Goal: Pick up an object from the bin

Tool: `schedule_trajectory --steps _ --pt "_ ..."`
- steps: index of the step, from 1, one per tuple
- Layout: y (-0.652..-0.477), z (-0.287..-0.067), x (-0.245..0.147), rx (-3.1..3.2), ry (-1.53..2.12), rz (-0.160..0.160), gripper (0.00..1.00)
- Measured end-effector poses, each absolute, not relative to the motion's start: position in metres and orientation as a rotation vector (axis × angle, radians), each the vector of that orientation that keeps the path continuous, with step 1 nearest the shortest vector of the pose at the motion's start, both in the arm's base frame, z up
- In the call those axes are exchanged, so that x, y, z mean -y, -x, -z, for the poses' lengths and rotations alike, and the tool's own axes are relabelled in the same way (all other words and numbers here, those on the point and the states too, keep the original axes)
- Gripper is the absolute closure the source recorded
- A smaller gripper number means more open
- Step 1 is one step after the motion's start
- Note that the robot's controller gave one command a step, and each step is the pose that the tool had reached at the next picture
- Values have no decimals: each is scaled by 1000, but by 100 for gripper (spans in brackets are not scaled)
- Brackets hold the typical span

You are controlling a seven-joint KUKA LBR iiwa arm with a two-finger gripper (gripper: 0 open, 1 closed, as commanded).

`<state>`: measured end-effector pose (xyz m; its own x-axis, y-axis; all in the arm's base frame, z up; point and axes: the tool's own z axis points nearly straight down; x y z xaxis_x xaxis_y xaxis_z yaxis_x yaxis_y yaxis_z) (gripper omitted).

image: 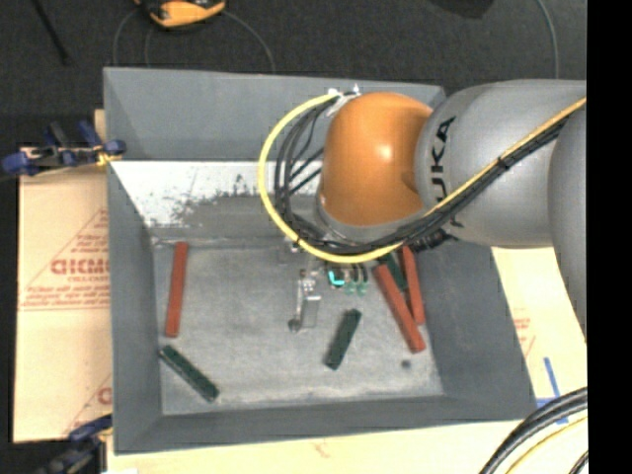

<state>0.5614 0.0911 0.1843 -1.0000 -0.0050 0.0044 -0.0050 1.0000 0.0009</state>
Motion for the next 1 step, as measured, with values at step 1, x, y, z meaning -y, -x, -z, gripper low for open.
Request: schedule_trajectory --steps 1 --pt "-562 -189 -90 3143 -4 2 0"
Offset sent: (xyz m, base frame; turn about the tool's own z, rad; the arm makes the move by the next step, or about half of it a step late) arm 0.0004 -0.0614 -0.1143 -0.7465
